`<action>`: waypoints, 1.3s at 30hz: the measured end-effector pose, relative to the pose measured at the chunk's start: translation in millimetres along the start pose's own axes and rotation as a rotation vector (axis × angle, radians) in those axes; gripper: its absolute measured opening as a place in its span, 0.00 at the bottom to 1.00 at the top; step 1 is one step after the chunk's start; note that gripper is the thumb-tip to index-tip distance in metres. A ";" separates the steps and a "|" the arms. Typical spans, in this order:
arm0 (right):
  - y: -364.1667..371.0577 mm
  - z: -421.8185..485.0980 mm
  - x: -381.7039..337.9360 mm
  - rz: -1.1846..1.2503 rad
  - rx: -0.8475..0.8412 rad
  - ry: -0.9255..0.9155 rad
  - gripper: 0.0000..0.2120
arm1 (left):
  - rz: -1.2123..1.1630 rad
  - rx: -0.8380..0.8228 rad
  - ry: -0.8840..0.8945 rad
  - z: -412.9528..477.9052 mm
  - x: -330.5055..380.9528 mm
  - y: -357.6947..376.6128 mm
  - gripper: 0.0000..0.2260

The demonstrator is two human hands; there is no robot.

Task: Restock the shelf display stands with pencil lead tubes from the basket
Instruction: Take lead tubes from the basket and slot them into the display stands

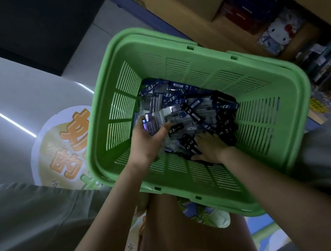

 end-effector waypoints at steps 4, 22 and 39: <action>0.7 2.0 -1.8 0.096 0.048 0.003 0.27 | -0.054 -0.020 -0.063 -0.7 -4.7 -2.0 0.21; -106.8 -53.3 -41.1 1.033 0.408 -0.125 0.04 | -0.417 0.174 -0.147 -28.6 -1.2 -10.9 0.11; -189.3 -233.1 -35.9 0.913 0.459 -0.377 0.05 | -0.647 -0.132 0.189 -138.7 128.3 17.5 0.10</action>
Point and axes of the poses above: each hand's wrist, its own z-axis towards the middle knuckle, its own y-axis out of the palm, x = y × z, the point moved 5 cm from there along z, towards the middle knuckle, and after that the axes turned 6 degrees about x, right-handed, at the moved point
